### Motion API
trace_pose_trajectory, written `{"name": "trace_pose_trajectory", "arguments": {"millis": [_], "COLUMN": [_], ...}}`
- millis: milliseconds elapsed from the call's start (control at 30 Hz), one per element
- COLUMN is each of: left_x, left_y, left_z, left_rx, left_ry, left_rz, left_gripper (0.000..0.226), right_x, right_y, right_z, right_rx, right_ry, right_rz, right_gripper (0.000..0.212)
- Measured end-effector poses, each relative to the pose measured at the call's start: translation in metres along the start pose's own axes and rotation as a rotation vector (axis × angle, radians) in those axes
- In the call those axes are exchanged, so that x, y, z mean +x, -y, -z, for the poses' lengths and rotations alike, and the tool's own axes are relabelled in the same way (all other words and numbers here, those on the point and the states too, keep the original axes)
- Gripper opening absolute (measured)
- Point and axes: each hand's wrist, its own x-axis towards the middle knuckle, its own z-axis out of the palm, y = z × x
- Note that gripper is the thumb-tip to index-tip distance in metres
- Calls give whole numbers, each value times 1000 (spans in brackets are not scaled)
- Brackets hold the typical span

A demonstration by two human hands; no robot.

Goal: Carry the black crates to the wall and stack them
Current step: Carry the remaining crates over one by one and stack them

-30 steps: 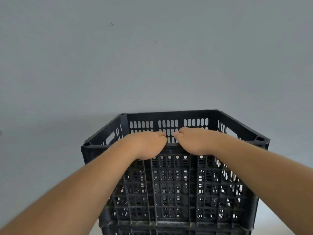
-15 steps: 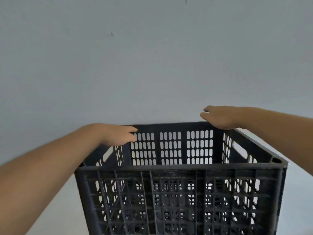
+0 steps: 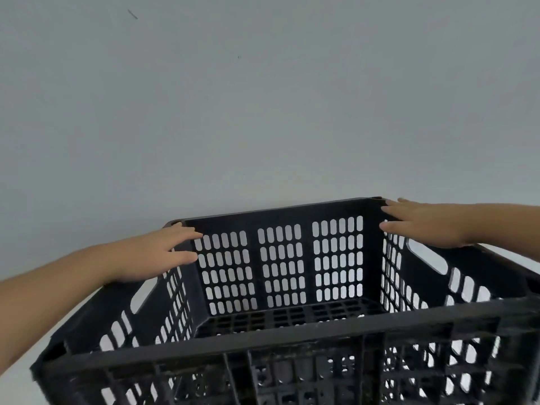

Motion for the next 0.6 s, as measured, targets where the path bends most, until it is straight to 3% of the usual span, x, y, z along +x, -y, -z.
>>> {"name": "trace_pose_trajectory", "arguments": {"millis": [33, 100, 200, 333, 400, 500, 600], "left_x": [3, 7, 6, 3, 0, -1, 10], "left_y": [3, 6, 5, 0, -4, -7, -26], "left_z": [-2, -5, -4, -4, -2, 6, 26], "left_rx": [24, 52, 48, 9, 5, 55, 113], "left_ry": [-12, -21, -18, -12, -16, 55, 53], "left_rz": [-9, -18, -11, -3, 7, 54, 108], "left_gripper": [117, 125, 129, 108, 91, 107, 78], "right_x": [3, 5, 6, 9, 7, 7, 19], "right_y": [-3, -5, -7, -10, -8, 4, 28], "right_z": [-1, -1, -2, -3, -3, 0, 14], "right_rx": [-7, -14, -13, -65, -91, -153, -180], "right_ry": [7, 15, 30, 20, 19, 24, -72], "right_rz": [2, 16, 10, 6, -2, -6, 69], "right_gripper": [141, 142, 166, 166, 159, 125, 109]}}
